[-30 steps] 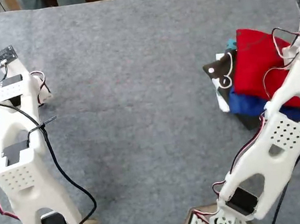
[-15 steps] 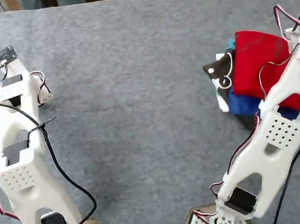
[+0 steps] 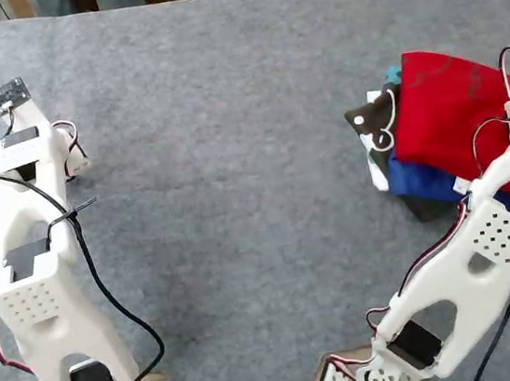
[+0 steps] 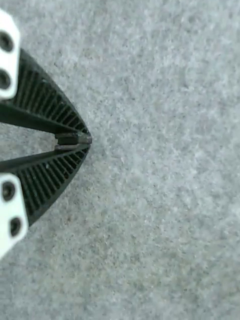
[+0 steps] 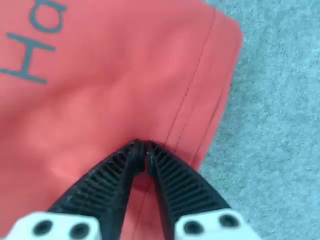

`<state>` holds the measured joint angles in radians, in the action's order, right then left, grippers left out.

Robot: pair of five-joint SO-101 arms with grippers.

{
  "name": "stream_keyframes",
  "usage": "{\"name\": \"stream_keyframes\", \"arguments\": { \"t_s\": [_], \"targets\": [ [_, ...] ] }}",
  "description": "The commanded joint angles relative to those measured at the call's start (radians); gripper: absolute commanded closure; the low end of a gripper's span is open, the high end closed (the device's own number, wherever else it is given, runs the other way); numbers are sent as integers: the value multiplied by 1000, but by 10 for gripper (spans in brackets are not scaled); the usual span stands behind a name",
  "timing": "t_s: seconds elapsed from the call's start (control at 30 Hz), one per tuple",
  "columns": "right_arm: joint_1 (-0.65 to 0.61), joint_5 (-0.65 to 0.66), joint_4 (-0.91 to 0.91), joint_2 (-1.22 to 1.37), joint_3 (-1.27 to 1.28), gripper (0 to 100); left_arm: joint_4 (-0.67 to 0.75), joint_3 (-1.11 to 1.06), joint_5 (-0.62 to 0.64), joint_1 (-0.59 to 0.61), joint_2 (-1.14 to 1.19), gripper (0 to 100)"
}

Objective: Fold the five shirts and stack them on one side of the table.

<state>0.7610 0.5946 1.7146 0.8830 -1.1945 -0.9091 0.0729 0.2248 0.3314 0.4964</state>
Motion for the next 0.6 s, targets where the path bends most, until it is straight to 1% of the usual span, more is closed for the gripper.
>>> {"name": "stream_keyframes", "arguments": {
  "t_s": [0.0, 0.03, 0.13, 0.23, 0.3, 0.37, 0.53, 0.57],
  "targets": [
    [-9, 8, 55, -90, -134, 980, 0, 19, -8, -12, -23, 971],
    [-6, 8, 54, -116, -168, 980, -28, 19, -14, -8, -43, 972],
    [3, 8, 52, -220, -254, 980, -158, 4, -107, -7, -147, 972],
    [-23, 8, 54, -343, -260, 980, -221, -90, -126, -12, -298, 972],
    [-52, 3, 54, -438, -216, 980, -215, -216, -133, -10, -446, 972],
    [-83, -32, 54, -550, -127, 980, -184, -366, -135, -10, -611, 972],
    [-180, -110, 54, -877, 268, 977, -44, -763, -140, -5, -999, 971],
    [-210, -133, 52, -943, 367, 977, -32, -834, -167, -5, -1063, 971]
  ]
}}
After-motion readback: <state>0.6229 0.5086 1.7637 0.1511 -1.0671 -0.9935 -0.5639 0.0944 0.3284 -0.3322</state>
